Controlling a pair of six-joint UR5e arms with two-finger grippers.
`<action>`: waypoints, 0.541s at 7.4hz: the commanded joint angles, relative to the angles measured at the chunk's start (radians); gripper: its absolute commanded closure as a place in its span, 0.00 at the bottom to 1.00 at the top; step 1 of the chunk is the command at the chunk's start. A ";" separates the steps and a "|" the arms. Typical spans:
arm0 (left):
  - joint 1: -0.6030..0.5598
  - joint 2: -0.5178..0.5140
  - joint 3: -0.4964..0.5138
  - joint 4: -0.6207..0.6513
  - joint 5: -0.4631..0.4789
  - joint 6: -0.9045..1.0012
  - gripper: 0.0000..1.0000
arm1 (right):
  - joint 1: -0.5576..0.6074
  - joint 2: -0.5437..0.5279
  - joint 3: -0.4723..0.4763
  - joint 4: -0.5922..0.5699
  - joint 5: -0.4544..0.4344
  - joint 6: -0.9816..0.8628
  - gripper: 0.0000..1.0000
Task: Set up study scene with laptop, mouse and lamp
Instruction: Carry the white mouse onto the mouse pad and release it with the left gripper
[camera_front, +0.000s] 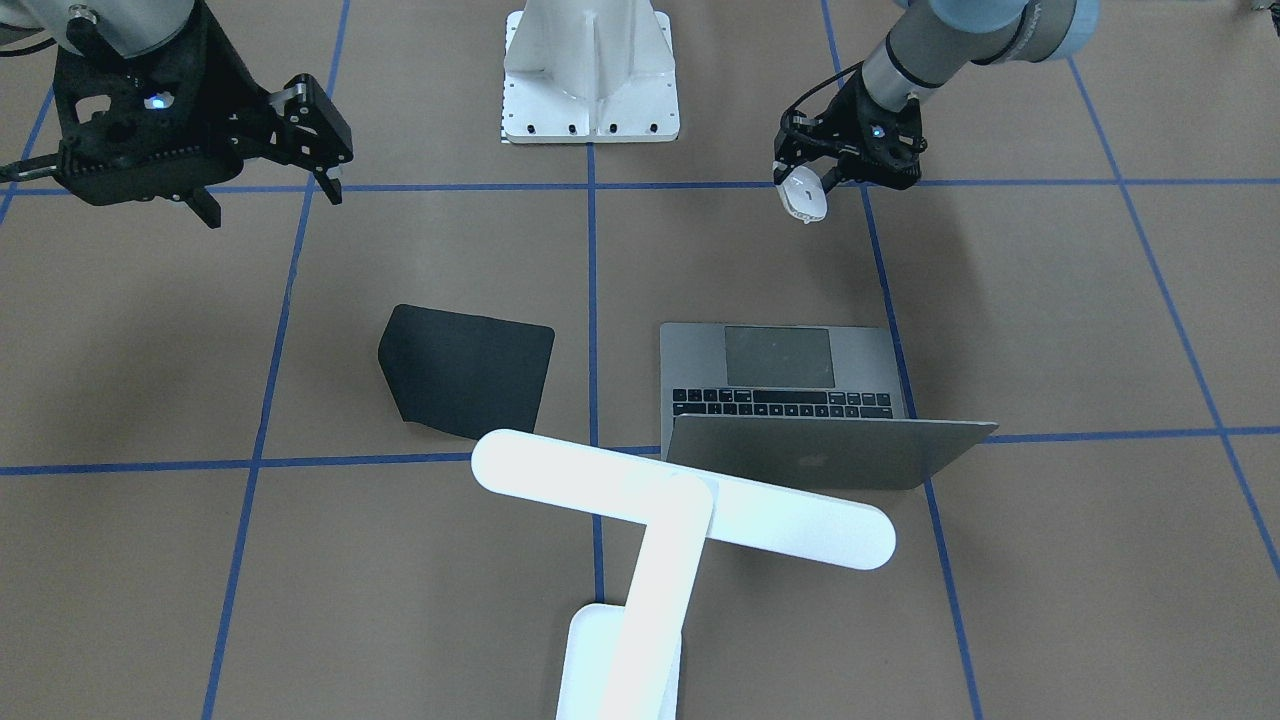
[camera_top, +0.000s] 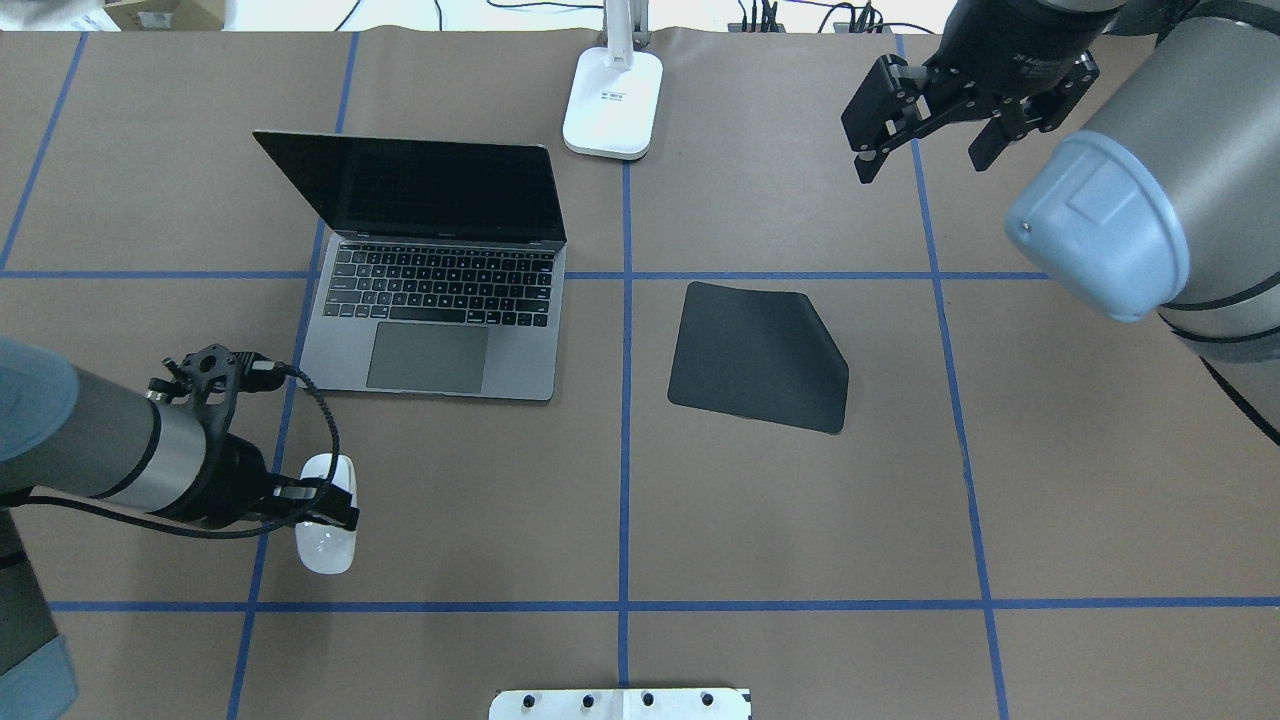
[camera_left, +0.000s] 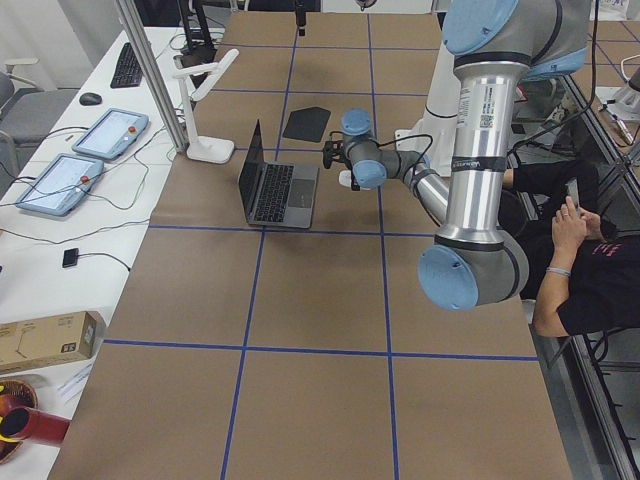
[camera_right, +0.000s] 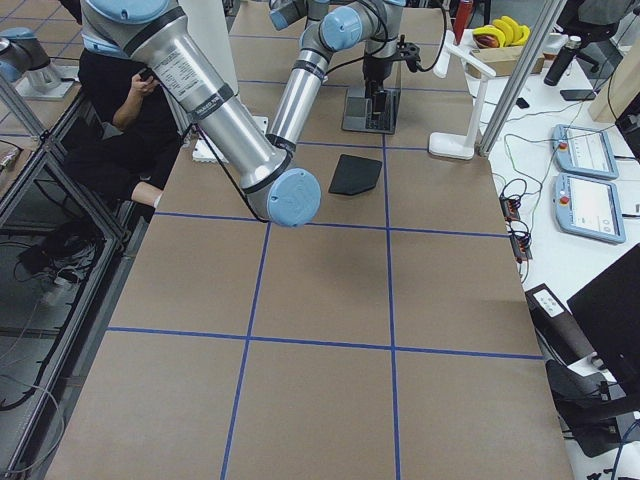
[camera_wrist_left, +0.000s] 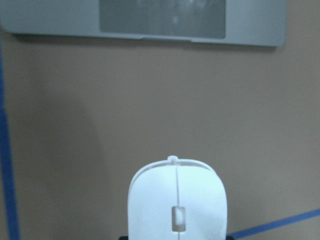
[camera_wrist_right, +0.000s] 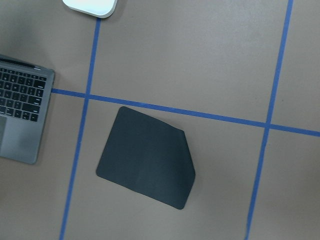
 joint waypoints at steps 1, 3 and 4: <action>-0.040 -0.206 0.034 0.185 0.005 -0.009 0.54 | 0.049 -0.057 -0.036 0.052 -0.005 -0.117 0.00; -0.054 -0.310 0.096 0.215 0.006 -0.009 0.54 | 0.071 -0.130 -0.085 0.184 -0.001 -0.130 0.00; -0.054 -0.361 0.144 0.215 0.032 -0.013 0.54 | 0.092 -0.158 -0.108 0.223 0.006 -0.179 0.00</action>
